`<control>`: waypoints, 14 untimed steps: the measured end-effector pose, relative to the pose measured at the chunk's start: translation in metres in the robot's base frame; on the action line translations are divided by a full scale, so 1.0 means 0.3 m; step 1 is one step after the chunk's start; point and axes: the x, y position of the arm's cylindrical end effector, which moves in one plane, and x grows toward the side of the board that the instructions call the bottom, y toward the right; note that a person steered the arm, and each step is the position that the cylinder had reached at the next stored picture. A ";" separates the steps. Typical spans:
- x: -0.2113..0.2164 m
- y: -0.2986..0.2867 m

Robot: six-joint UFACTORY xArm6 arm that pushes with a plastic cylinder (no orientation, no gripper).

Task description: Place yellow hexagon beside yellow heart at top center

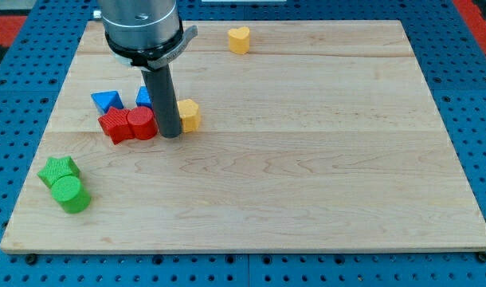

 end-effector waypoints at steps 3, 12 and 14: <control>-0.064 0.194; -0.564 0.099; -0.634 0.246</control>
